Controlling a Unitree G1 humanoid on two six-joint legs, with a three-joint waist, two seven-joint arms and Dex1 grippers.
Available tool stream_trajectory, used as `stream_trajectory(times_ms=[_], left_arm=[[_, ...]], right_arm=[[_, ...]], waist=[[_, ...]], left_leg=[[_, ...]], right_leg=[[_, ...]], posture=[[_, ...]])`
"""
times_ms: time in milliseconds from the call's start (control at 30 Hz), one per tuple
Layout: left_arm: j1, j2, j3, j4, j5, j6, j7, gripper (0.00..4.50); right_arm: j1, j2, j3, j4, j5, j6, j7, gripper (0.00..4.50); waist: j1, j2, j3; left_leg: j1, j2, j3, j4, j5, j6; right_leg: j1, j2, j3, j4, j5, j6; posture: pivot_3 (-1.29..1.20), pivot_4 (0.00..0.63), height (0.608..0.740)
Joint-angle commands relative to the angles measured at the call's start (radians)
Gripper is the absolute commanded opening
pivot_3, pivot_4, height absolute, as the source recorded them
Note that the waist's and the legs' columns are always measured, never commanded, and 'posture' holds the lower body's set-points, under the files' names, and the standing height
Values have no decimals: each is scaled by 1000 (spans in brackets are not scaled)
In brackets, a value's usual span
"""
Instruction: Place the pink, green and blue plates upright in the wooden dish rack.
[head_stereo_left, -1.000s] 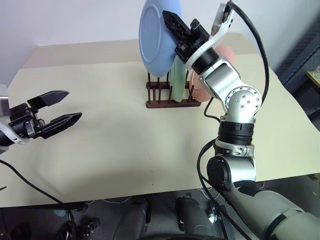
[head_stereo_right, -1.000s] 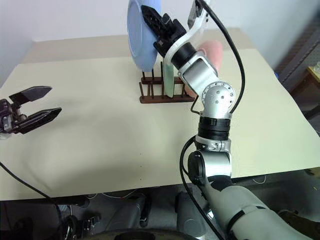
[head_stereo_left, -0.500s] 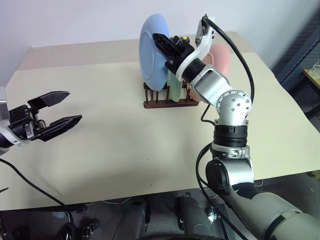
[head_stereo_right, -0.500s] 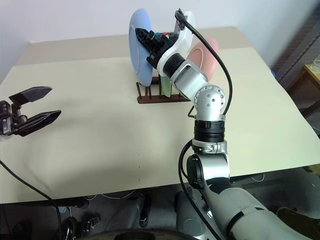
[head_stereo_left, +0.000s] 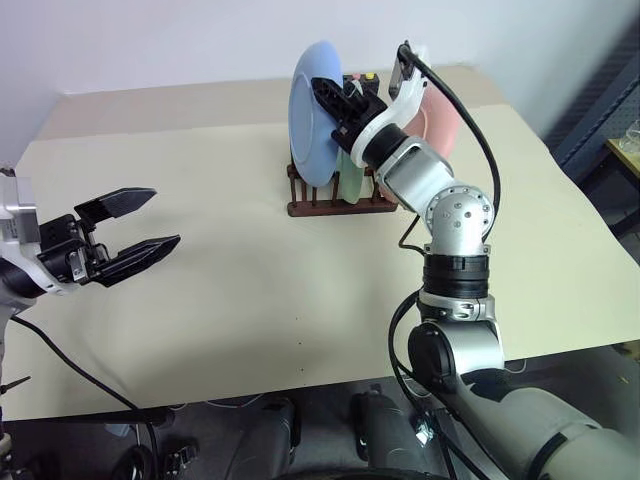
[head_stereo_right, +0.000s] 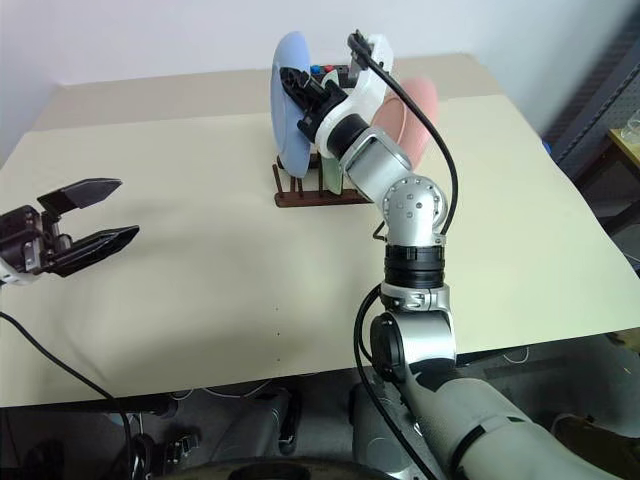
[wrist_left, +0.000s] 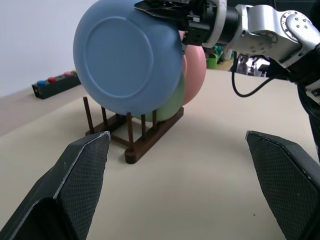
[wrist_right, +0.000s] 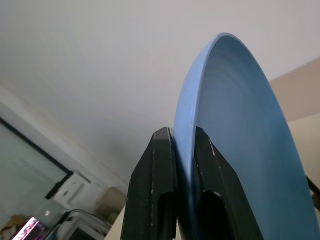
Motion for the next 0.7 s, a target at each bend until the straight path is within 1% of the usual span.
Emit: stream_trajectory(times_ms=[33, 267, 400, 467, 567, 600, 700], left_arm=[[3, 1, 15, -39, -20, 5, 11, 4462], [12, 1, 19, -51, -19, 9, 22, 4462], [16, -1, 13, -56, -14, 6, 27, 4500], [16, 0, 12, -56, -14, 7, 29, 4500], [13, 1, 10, -52, -12, 6, 30, 4500], [11, 1, 9, -52, -13, 7, 31, 4500], [3, 3, 5, -54, -17, 12, 33, 4500]], right_arm=[[0, 11, 11, 3, -35, -39, 14, 0], [6, 24, 12, 65, -73, -67, 48, 0], [3, 28, 13, 94, -94, -87, 78, 1486], [0, 27, 16, 98, -108, -96, 85, 2569], [-6, 27, 17, 91, -123, -102, 90, 4044], [-10, 22, 23, 83, -130, -103, 98, 4467], [-22, 1, 48, 62, -166, -120, 130, 4467]], waist=[[1, 0, 0], [0, 0, 0], [0, 0, 0], [0, 0, 0], [0, 0, 0], [0, 0, 0], [0, 0, 0]], left_leg=[[0, 0, 0, 0, 0, 0], [0, 0, 0, 0, 0, 0], [0, 0, 0, 0, 0, 0], [0, 0, 0, 0, 0, 0], [0, 0, 0, 0, 0, 0], [0, 0, 0, 0, 0, 0], [0, 0, 0, 0, 0, 0]], right_leg=[[0, 0, 0, 0, 0, 0], [0, 0, 0, 0, 0, 0], [0, 0, 0, 0, 0, 0], [0, 0, 0, 0, 0, 0], [0, 0, 0, 0, 0, 0], [0, 0, 0, 0, 0, 0], [0, 0, 0, 0, 0, 0]], posture=[[0, 150, 740], [0, 150, 740], [0, 150, 740], [0, 150, 740], [0, 150, 740], [0, 150, 740], [0, 150, 740]])
